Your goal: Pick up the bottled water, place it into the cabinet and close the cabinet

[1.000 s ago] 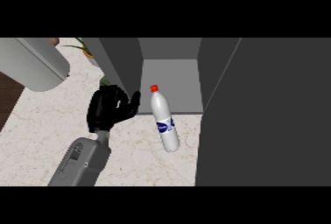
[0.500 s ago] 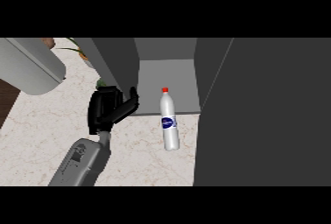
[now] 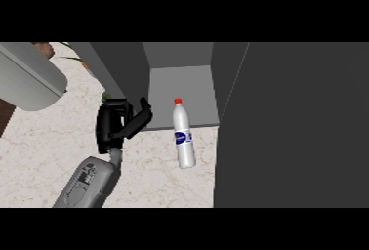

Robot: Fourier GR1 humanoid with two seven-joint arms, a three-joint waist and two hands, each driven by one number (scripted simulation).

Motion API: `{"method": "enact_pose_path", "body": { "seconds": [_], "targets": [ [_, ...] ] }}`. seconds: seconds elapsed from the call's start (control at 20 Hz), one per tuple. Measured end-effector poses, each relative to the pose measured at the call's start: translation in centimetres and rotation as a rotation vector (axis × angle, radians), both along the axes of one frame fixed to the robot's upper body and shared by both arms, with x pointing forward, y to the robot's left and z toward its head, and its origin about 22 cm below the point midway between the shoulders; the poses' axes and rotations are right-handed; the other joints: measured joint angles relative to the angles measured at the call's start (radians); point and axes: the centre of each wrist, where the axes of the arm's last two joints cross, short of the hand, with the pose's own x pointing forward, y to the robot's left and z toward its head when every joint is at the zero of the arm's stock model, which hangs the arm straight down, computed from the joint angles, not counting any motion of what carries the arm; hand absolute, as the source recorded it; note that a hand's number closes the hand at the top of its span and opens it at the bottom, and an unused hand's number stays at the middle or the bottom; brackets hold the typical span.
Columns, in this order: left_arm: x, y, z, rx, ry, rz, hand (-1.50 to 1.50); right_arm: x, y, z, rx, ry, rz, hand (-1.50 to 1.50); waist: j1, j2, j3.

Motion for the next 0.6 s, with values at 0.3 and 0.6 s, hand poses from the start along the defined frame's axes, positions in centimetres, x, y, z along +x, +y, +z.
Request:
{"method": "enact_pose_path", "body": {
  "seconds": [0.3,0.6],
  "targets": [
    [-0.15,-0.04,-0.28,0.084,-0.014,0.042,1.5,0.14,0.21,-0.05,0.0,0.003,0.018,-1.5,-0.013,0.0,0.002],
    [-0.24,0.03,-0.65,0.201,-0.029,0.068,1.5,0.4,0.17,-0.19,-0.004,0.004,0.021,-1.5,-0.022,0.0,0.005]
  ]
}}
